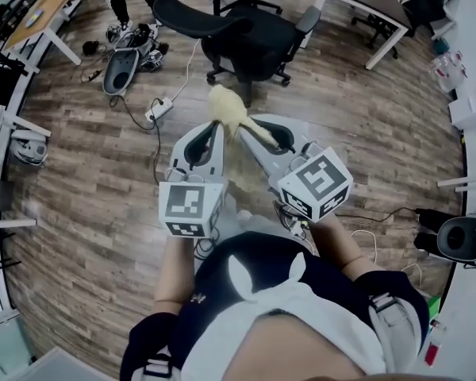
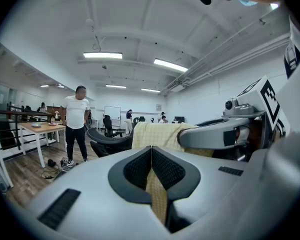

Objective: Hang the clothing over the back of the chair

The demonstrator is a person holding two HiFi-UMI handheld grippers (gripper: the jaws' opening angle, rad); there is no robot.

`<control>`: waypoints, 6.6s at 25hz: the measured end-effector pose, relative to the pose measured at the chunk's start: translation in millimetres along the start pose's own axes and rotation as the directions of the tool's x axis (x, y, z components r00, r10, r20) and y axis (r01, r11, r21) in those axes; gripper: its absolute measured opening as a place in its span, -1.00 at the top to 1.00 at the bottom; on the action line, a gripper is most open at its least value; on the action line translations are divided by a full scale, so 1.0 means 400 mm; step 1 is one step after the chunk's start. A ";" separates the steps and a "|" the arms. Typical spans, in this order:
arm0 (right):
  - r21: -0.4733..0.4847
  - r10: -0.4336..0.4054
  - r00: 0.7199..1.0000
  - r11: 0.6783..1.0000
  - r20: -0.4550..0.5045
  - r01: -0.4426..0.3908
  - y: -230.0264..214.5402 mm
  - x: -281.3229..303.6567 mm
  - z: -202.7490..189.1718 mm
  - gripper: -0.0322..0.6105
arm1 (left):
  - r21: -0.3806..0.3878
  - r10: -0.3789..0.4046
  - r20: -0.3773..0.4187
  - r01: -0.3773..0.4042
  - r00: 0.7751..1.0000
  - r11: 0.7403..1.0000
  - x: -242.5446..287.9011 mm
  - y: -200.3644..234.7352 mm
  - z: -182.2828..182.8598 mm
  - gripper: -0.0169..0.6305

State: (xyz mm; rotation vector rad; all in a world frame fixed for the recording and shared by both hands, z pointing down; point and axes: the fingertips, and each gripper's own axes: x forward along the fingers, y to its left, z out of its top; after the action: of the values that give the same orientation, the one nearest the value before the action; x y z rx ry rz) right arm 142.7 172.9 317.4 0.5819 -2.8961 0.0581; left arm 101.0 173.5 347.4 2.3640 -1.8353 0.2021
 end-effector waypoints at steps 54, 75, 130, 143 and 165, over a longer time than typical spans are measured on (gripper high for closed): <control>0.041 -0.169 0.981 0.985 0.092 0.166 -0.441 0.625 0.230 0.76 | -0.035 -0.186 0.028 0.187 0.982 0.982 0.473 0.580 0.105 0.93; -0.036 -0.127 0.970 0.990 0.209 0.138 -0.581 0.727 0.400 0.76 | -0.021 -0.183 0.094 0.186 0.979 0.982 0.603 0.662 0.231 0.93; -0.059 0.006 0.975 0.998 -0.222 -0.020 -1.127 1.073 0.081 0.74 | -0.056 -0.225 -0.045 0.222 0.973 0.973 0.964 0.815 0.201 0.93; -0.003 0.018 0.941 1.000 -0.338 -0.020 -1.149 1.086 -0.058 0.72 | -0.060 -0.232 -0.085 0.227 0.969 0.972 0.999 0.807 0.169 0.93; 0.035 -0.039 0.949 0.998 -0.312 0.052 -1.183 1.045 -0.080 0.01 | -0.065 -0.252 -0.103 0.247 0.962 0.967 1.020 0.814 0.153 0.93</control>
State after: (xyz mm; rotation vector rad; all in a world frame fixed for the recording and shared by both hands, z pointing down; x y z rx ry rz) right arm -47.4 -419.7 428.9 0.5875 -2.5798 0.1884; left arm -112.8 -305.6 375.3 2.4654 -1.4595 0.2476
